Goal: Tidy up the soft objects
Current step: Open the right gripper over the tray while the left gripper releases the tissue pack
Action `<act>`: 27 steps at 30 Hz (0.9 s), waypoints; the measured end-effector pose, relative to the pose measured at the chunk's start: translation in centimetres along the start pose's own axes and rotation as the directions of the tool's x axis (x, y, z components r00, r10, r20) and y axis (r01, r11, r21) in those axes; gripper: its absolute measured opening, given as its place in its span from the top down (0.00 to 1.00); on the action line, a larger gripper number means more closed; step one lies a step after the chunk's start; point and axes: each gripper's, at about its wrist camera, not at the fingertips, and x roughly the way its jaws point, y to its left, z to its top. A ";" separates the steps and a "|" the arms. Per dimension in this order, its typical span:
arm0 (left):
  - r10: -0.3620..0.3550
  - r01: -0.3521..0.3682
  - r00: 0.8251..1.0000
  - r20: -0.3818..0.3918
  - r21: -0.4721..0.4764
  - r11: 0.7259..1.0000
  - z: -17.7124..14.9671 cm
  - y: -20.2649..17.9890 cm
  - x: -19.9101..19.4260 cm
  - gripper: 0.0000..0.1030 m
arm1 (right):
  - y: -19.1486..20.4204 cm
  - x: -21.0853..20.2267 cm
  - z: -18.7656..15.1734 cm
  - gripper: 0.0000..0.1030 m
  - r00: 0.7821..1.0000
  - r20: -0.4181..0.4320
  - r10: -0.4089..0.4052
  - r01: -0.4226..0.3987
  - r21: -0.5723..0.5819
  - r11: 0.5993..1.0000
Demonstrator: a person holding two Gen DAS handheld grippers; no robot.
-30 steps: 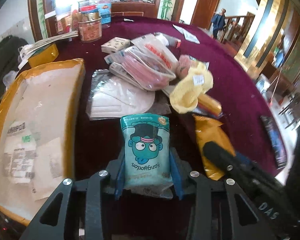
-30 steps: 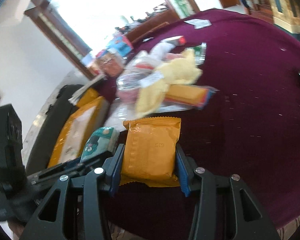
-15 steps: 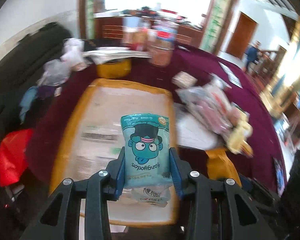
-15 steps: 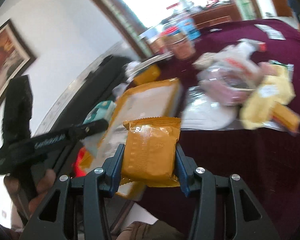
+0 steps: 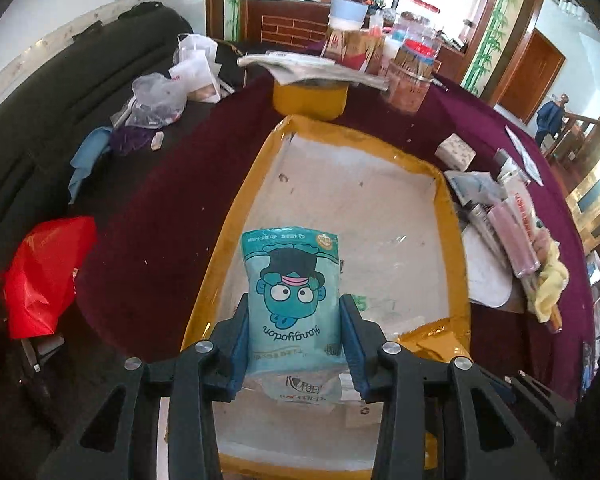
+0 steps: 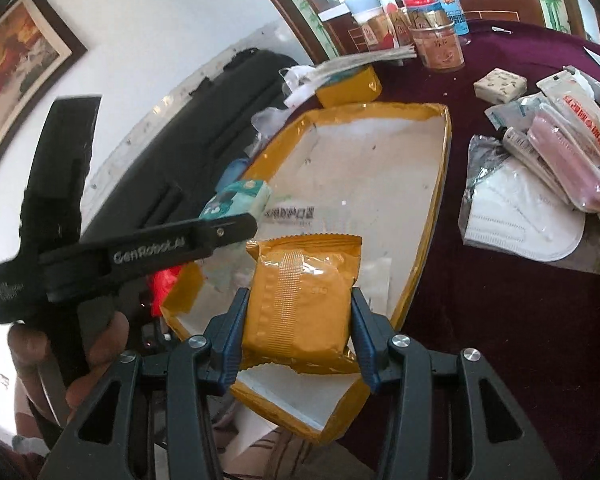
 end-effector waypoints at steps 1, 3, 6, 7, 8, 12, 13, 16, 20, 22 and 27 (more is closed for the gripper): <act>0.003 -0.003 1.000 -0.006 0.001 1.000 0.0 0.0 0.3 0.56 | 0.1 0.1 -0.1 0.54 1.000 -0.005 -0.001 0.001 -0.001 1.000; 0.000 0.000 1.000 -0.018 -0.003 1.000 -0.1 0.1 0.8 0.52 | 0.0 0.5 -0.3 0.54 1.000 -0.010 -0.020 0.020 -0.002 1.000; -0.007 0.007 1.000 -0.029 -0.005 1.000 -0.1 0.2 1.1 0.50 | 0.1 0.6 -0.5 0.52 0.999 -0.007 -0.035 0.035 -0.013 0.999; -0.010 0.010 0.999 -0.031 -0.006 1.000 -0.1 0.1 1.2 0.49 | 0.2 0.7 -0.5 0.52 0.999 -0.007 -0.039 0.039 -0.018 0.999; -0.011 0.010 0.999 -0.033 -0.009 1.000 -0.1 0.2 1.3 0.49 | 0.3 0.7 -0.5 0.52 0.999 -0.007 -0.043 0.043 -0.026 0.999; -0.012 0.010 0.999 -0.048 -0.032 0.999 -0.1 0.4 1.8 0.42 | 0.6 0.8 -0.7 0.51 0.999 -0.013 -0.043 0.043 -0.039 0.998; -0.020 0.018 0.998 -0.052 -0.044 0.999 -0.1 0.6 1.9 0.34 | 0.6 0.9 -0.8 0.48 0.999 -0.014 -0.039 0.038 -0.046 0.998; -0.094 0.088 0.994 -0.064 -0.089 0.992 -0.1 1.0 1.9 0.22 | 1.3 0.9 -1.0 0.40 0.999 -0.006 -0.045 0.044 -0.086 0.995; -0.149 0.143 0.986 -0.073 -0.086 0.986 -0.1 0.5 1.5 0.19 | 1.9 0.2 -1.7 0.30 0.998 0.035 -0.046 0.050 -0.118 0.992; -0.145 0.140 0.987 -0.063 -0.076 0.987 0.0 0.1 1.1 0.19 | 1.7 -0.3 -1.7 0.29 0.998 0.051 -0.035 0.041 -0.115 0.992; -0.148 0.156 0.987 0.066 -0.141 0.978 0.3 0.5 -1.5 0.19 | 1.3 -2.5 -1.9 0.27 0.994 0.112 0.007 0.006 -0.117 0.993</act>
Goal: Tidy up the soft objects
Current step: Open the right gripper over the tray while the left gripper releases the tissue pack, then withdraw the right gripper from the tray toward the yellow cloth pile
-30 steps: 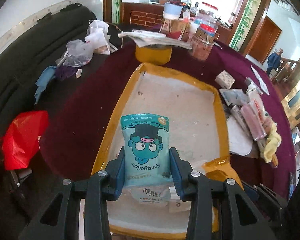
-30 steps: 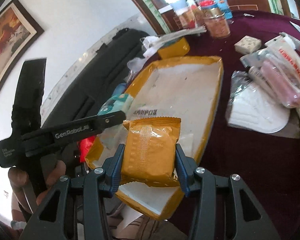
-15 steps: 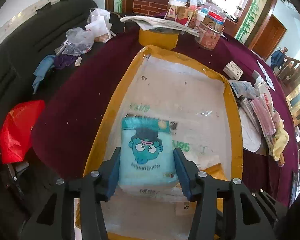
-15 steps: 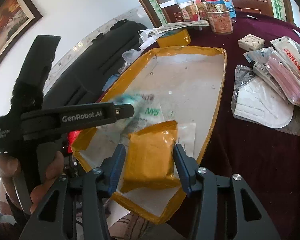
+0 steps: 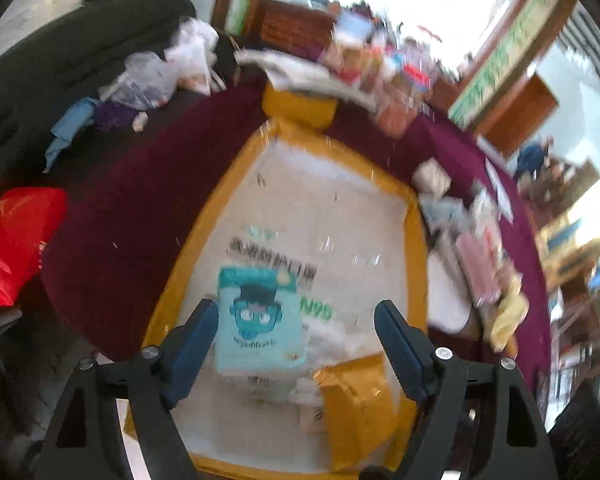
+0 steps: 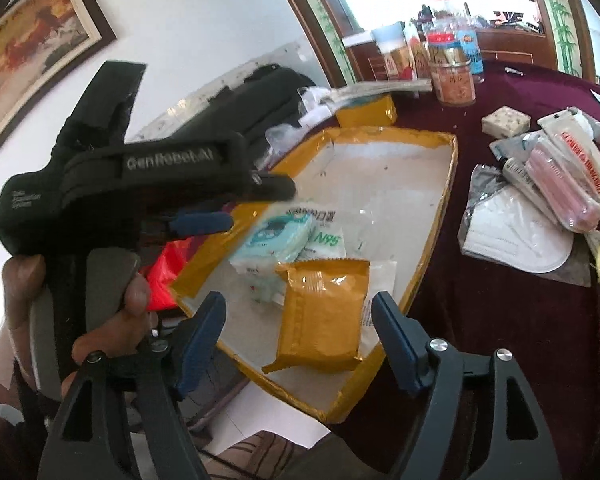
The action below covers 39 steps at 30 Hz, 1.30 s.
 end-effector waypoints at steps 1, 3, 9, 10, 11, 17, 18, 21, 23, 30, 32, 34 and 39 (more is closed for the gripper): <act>0.003 -0.003 1.000 0.024 0.000 1.000 0.1 -0.2 -0.5 0.19 | -0.1 -0.3 0.0 0.27 1.000 0.010 0.010 -0.010 0.002 1.000; 0.003 -0.003 0.999 0.053 0.015 1.000 -0.1 -0.9 -1.2 0.18 | -0.5 -1.2 0.0 0.27 0.999 0.030 0.030 -0.031 0.013 0.999; -0.040 0.036 0.998 0.055 0.069 0.997 -1.0 -3.7 -1.5 0.18 | -2.0 -3.0 -0.2 0.27 0.996 0.067 0.056 -0.059 0.057 0.997; -0.042 0.037 0.997 0.058 0.080 0.996 -1.2 -4.3 -1.5 0.18 | -2.3 -3.2 -0.3 0.27 0.996 0.071 0.056 -0.061 0.066 0.996; -0.044 0.038 0.997 0.059 0.094 0.995 -1.4 -4.9 -1.6 0.18 | -2.6 -3.4 -0.3 0.27 0.996 0.074 0.056 -0.061 0.076 0.995; -0.056 0.047 0.997 0.052 0.156 0.987 -2.3 -7.8 -1.6 0.18 | -5.2 -4.8 -0.6 0.27 0.993 0.100 0.054 -0.070 0.156 0.985; -0.053 0.044 0.997 0.054 0.167 0.985 -2.4 -8.3 -1.5 0.18 | -5.7 -5.1 -0.7 0.27 0.993 0.105 0.057 -0.074 0.171 0.983; -0.052 0.040 0.997 0.054 0.197 0.980 -2.8 -9.5 -1.4 0.18 | -6.8 -5.6 -0.8 0.27 0.991 0.114 0.064 -0.086 0.201 0.976; -0.051 0.040 0.997 0.049 0.206 0.978 -3.0 -10.0 -1.2 0.18 | -7.2 -5.8 -0.9 0.27 0.991 0.116 0.068 -0.091 0.211 0.973; -0.054 0.046 0.998 0.027 0.226 0.973 -3.5 -11.2 -0.8 0.18 | -8.1 -6.0 -1.1 0.27 0.991 0.114 0.072 -0.097 0.239 0.966; -0.056 0.049 0.998 0.027 0.229 0.972 -3.6 -11.3 -0.8 0.18 | -8.2 -6.2 -1.2 0.27 0.990 0.115 0.076 -0.102 0.240 0.965; -0.057 0.049 0.998 0.027 0.233 0.971 -3.7 -11.4 -0.8 0.18 | -8.1 -6.1 -1.2 0.27 0.990 0.115 0.077 -0.103 0.239 0.966; -0.057 0.050 0.998 0.023 0.231 0.972 -3.7 -11.3 -0.8 0.18 | -8.0 -5.8 -1.1 0.27 0.991 0.107 0.081 -0.104 0.236 0.966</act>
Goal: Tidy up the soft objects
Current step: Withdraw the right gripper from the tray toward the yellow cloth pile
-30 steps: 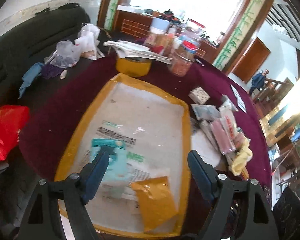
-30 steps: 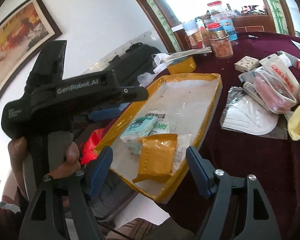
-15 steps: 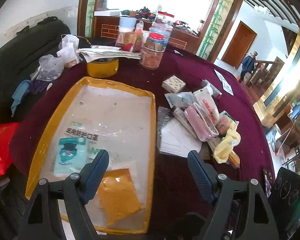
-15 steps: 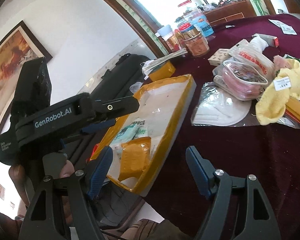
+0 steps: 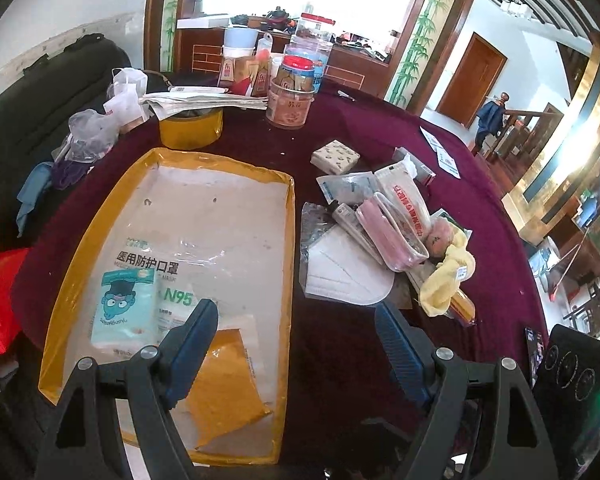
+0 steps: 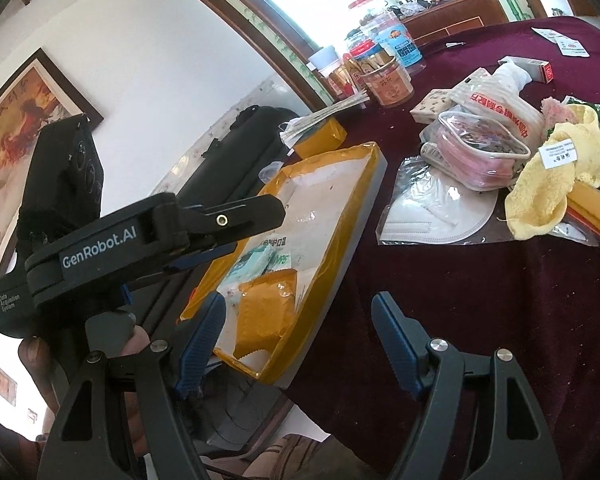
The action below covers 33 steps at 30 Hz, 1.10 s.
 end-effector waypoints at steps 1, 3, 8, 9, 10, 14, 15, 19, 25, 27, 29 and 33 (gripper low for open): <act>0.000 0.000 1.000 -0.001 -0.003 1.000 0.0 0.1 0.0 0.18 | 0.0 0.0 0.0 0.27 1.000 0.001 0.000 0.000 0.002 1.000; -0.003 0.003 1.000 -0.002 -0.006 1.000 -0.1 0.1 0.0 0.18 | 0.0 0.1 0.0 0.27 1.000 0.000 0.002 -0.002 0.005 1.000; -0.008 0.008 1.000 -0.004 -0.007 1.000 -0.1 0.2 0.0 0.18 | -0.1 -0.1 0.1 0.27 1.000 0.006 0.000 0.000 0.007 1.000; -0.010 0.010 1.000 -0.006 -0.006 1.000 -0.1 0.1 0.0 0.18 | -0.2 -0.2 0.1 0.27 1.000 0.009 -0.002 0.002 0.008 1.000; -0.012 0.012 1.000 -0.008 -0.003 1.000 -0.1 0.1 0.0 0.18 | -0.3 -0.3 0.1 0.27 1.000 0.010 -0.003 0.003 0.008 1.000; -0.020 0.020 1.000 -0.021 0.007 1.000 -0.1 -0.2 0.3 0.18 | -1.0 -0.9 0.3 0.27 1.000 0.022 -0.015 0.014 0.018 1.000; -0.023 0.023 0.999 -0.024 0.010 1.000 -0.2 -0.3 0.4 0.18 | -1.4 -1.2 0.3 0.27 0.999 0.029 -0.021 0.021 0.024 1.000; -0.028 0.029 0.999 -0.029 0.025 0.999 -0.2 -0.7 0.7 0.18 | -2.7 -2.0 0.7 0.27 0.998 0.048 -0.048 0.045 0.065 0.997; -0.034 0.036 0.998 -0.051 0.037 0.999 -0.6 -1.3 1.4 0.18 | -4.5 -2.6 1.1 0.27 0.992 0.058 -0.108 0.101 0.118 0.988; -0.036 0.039 0.998 -0.058 0.043 0.998 -0.6 -1.5 1.5 0.18 | -5.0 -2.6 1.1 0.26 0.991 0.057 -0.119 0.111 0.131 0.985; -0.036 0.039 0.998 -0.060 0.048 0.998 -0.7 -1.7 1.7 0.18 | -5.3 -2.6 1.2 0.26 0.991 0.057 -0.123 0.114 0.141 0.983; -0.038 0.042 0.997 -0.064 0.055 0.998 -0.8 -1.9 1.9 0.18 | -5.8 -2.6 1.2 0.26 0.991 0.057 -0.125 0.115 0.155 0.981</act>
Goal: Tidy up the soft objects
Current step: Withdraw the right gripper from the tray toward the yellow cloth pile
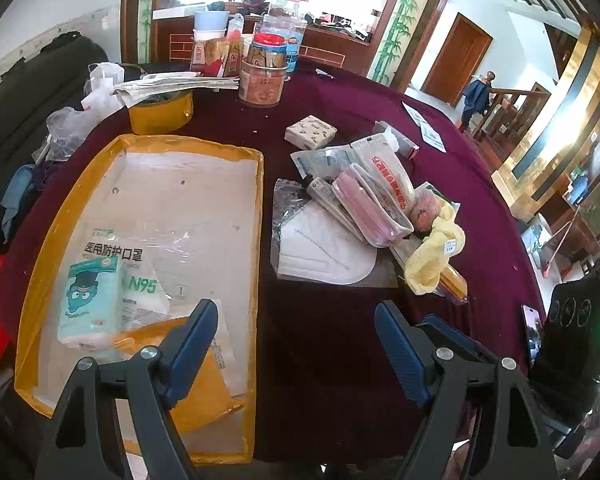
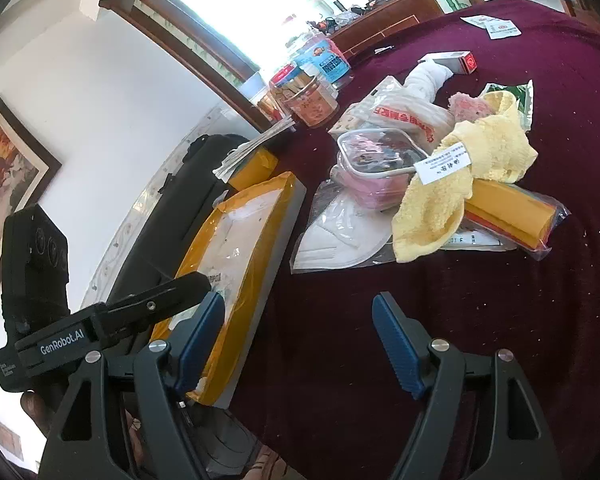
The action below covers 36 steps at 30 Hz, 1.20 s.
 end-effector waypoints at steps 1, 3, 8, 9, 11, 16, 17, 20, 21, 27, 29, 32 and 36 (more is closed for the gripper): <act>-0.001 0.001 1.000 0.000 0.000 1.000 0.0 0.0 0.0 0.18 | 0.0 0.0 0.0 0.26 1.000 0.000 -0.001 0.001 0.001 1.000; -0.002 0.002 1.000 -0.004 0.001 1.000 0.0 0.0 0.2 0.18 | -0.2 0.0 0.1 0.26 1.000 0.000 -0.002 0.002 0.006 1.000; -0.002 0.002 1.000 -0.011 0.006 1.000 0.0 -0.2 0.5 0.18 | -0.4 -0.1 0.1 0.26 1.000 -0.001 -0.002 0.002 0.015 1.000; -0.003 0.003 1.000 -0.011 0.006 1.000 0.0 -0.2 0.5 0.18 | -0.5 -0.1 0.2 0.26 1.000 -0.001 -0.002 0.002 0.015 1.000; -0.003 0.003 1.000 -0.011 0.009 1.000 0.0 -0.2 0.5 0.18 | -0.5 -0.1 0.2 0.26 1.000 -0.002 -0.003 0.003 0.017 1.000; -0.004 0.005 1.000 -0.012 0.014 1.000 0.0 -0.3 0.6 0.18 | -0.6 0.0 0.3 0.26 1.000 -0.005 -0.002 0.002 0.018 1.000; -0.005 0.005 1.000 -0.010 0.015 1.000 0.0 -0.4 0.5 0.18 | -0.6 -0.1 0.3 0.26 1.000 -0.003 -0.003 0.003 0.018 1.000; -0.006 0.006 1.000 -0.009 0.017 1.000 0.0 -0.4 0.5 0.18 | -0.6 -0.2 0.3 0.26 1.000 0.002 -0.001 0.001 0.016 1.000; -0.007 0.007 1.000 -0.010 0.017 1.000 0.0 -0.4 0.5 0.18 | -0.6 -0.3 0.3 0.26 1.000 0.002 -0.001 0.001 0.017 1.000; -0.007 0.008 1.000 -0.010 0.017 1.000 0.0 -0.5 0.5 0.18 | -0.9 -0.5 0.5 0.26 1.000 0.009 -0.005 0.005 0.023 1.000; -0.007 0.007 1.000 -0.010 0.016 1.000 0.0 -0.5 0.5 0.18 | -1.0 -0.6 0.5 0.26 1.000 0.012 -0.010 0.009 0.026 1.000; -0.009 0.009 1.000 -0.016 0.014 1.000 0.0 -0.6 0.7 0.18 | -1.3 -0.9 0.6 0.26 1.000 0.019 -0.016 0.015 0.032 0.999; -0.019 0.019 1.000 -0.022 0.014 1.000 -0.2 -0.9 0.9 0.18 | -1.9 -1.4 0.9 0.24 0.999 0.032 -0.023 0.022 0.050 0.998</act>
